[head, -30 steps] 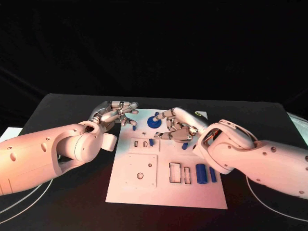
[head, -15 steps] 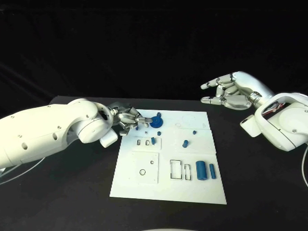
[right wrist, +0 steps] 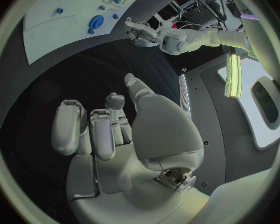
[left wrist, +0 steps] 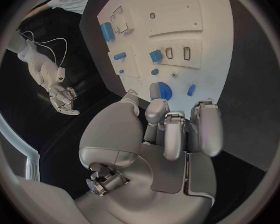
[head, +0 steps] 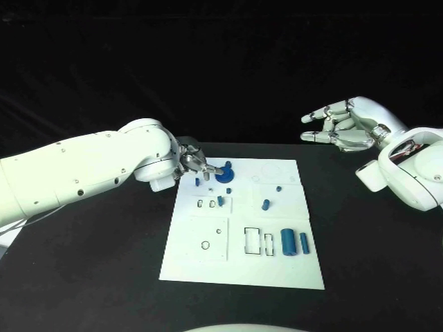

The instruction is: Assemble the parts on the task board

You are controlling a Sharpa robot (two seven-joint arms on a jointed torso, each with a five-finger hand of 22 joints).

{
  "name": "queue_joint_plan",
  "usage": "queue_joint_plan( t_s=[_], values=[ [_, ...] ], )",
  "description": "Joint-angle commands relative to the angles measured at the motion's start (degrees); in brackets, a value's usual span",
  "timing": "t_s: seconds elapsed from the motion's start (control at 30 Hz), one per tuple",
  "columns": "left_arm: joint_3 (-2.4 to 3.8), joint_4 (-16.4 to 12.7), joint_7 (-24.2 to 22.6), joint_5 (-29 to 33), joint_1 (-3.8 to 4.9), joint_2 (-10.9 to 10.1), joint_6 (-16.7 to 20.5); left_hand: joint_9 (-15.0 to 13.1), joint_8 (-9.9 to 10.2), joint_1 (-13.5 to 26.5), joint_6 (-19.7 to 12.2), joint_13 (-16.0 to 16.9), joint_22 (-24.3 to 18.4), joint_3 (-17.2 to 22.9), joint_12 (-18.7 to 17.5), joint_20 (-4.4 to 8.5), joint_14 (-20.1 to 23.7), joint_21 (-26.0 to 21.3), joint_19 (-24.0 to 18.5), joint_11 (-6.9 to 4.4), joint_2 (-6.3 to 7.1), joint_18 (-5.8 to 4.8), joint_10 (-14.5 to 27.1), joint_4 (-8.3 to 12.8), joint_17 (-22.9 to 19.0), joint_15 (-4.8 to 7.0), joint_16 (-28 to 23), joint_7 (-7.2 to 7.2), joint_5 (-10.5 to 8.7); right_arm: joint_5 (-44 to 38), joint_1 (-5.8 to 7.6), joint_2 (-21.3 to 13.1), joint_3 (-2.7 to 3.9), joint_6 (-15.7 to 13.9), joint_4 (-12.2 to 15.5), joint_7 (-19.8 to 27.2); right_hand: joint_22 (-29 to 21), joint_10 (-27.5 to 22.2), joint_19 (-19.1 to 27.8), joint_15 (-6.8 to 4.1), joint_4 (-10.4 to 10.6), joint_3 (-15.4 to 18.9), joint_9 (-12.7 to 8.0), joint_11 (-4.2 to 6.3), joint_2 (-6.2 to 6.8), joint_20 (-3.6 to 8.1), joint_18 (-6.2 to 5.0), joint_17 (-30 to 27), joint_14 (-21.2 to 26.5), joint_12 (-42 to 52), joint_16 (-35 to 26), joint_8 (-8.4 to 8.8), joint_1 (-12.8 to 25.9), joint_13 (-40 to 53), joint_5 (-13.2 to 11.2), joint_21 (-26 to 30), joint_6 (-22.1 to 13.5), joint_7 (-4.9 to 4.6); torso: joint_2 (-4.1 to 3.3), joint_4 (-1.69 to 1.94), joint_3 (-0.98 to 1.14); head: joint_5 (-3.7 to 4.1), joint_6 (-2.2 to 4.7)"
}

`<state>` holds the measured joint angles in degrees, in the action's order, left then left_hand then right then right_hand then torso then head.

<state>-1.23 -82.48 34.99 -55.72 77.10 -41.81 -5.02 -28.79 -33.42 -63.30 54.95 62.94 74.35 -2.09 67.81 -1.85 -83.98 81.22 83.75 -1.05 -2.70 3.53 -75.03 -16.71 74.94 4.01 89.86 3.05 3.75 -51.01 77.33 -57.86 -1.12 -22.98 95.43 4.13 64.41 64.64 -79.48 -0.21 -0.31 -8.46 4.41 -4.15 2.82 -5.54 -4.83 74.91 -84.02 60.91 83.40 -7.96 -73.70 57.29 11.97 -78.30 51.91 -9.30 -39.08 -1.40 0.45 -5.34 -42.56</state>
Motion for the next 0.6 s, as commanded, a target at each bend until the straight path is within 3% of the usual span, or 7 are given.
queue_joint_plan(
  t_s=[0.03,0.3,0.37,0.5,0.6],
  values=[
    [-0.42,1.6,2.6,-3.7,0.13,1.8,-4.7,-0.9,-0.6,0.5,-0.7,0.3,1.2,-0.9,-0.1,0.12,-6.0,0.7,1.2,0.01,-0.29,-0.75,0.3,0.0,15.1,0.54,0.1,-0.11,-0.28,0.6,0.04,0.2,-0.01,1.4,-0.3,-1.0,-0.1,-0.4,0.5,-0.12,0.0,0.4,0.1,-0.06,0.0,-0.04,-0.12,3.0,-3.3,-0.3,-0.2,-0.39,-0.1,-0.1,0.2,0.4,0.5,0.07,-0.08,-0.02,0.02,0.03,-0.14],
    [-1.69,5.1,3.2,-3.4,0.04,5.7,-7.2,-3.2,-1.8,1.4,-1.5,1.0,4.3,-3.4,0.5,0.25,-6.0,2.5,2.4,-0.09,-1.04,-1.32,0.0,-0.1,15.1,0.69,0.1,-0.27,-0.72,0.3,0.04,0.6,-0.06,2.0,-0.9,-1.5,-0.5,-0.6,0.7,-0.15,0.1,0.5,0.1,-0.03,0.01,-0.01,-0.2,2.6,-3.2,-0.5,-0.5,-0.52,0.1,-0.4,0.2,0.6,0.5,0.1,-0.21,-0.28,-0.14,0.02,-0.42],
    [-1.84,5.7,3.2,-3.3,-0.03,6.4,-7.5,-3.8,-2.2,2.1,-1.6,1.2,4.5,-4.6,0.7,0.32,-6.0,2.6,2.5,-0.16,-1.0,-1.35,0.0,0.0,15.1,0.75,0.1,-0.35,-0.94,0.1,0.04,0.8,-0.09,2.2,-1.1,-1.6,-0.9,-0.8,0.8,-0.2,0.4,1.0,0.0,0.0,0.14,0.03,-0.26,2.5,-3.1,-0.9,-0.6,-0.66,0.4,-0.8,0.6,0.8,0.5,0.16,-0.26,-0.41,-0.19,0.0,-0.43],
    [-2.0,6.8,3.3,-3.2,-0.1,7.4,-8.5,-4.4,-2.5,2.7,-1.8,1.3,4.7,-5.8,0.7,0.46,-6.0,2.7,2.5,-0.31,-0.88,-1.39,-0.1,0.0,15.1,0.83,0.1,-0.44,-1.05,-0.3,0.03,1.1,-0.14,2.4,-1.3,-1.8,-1.3,-1.3,1.0,-0.23,0.6,1.3,0.0,0.04,0.16,0.08,-0.34,2.2,-3.1,-1.4,-0.8,-0.79,0.6,-1.5,1.0,1.1,0.5,0.19,-0.37,-0.54,-0.09,-0.15,-0.59],
    [-2.04,7.1,3.4,-3.2,-0.11,7.7,-9.1,-4.6,-2.5,2.8,-1.8,1.3,4.8,-6.1,0.8,0.48,-6.0,2.7,2.6,-0.32,-0.92,-1.4,-0.1,0.0,15.1,0.86,0.1,-0.47,-1.05,-0.4,0.03,1.2,-0.15,2.5,-1.3,-1.8,-1.5,-1.4,1.1,-0.24,0.6,1.4,0.0,0.05,0.15,0.09,-0.37,2.1,-3.0,-1.6,-0.9,-0.82,0.6,-1.7,1.0,1.2,0.4,0.19,-0.34,-0.45,-0.09,-0.13,-0.7]
  ],
)
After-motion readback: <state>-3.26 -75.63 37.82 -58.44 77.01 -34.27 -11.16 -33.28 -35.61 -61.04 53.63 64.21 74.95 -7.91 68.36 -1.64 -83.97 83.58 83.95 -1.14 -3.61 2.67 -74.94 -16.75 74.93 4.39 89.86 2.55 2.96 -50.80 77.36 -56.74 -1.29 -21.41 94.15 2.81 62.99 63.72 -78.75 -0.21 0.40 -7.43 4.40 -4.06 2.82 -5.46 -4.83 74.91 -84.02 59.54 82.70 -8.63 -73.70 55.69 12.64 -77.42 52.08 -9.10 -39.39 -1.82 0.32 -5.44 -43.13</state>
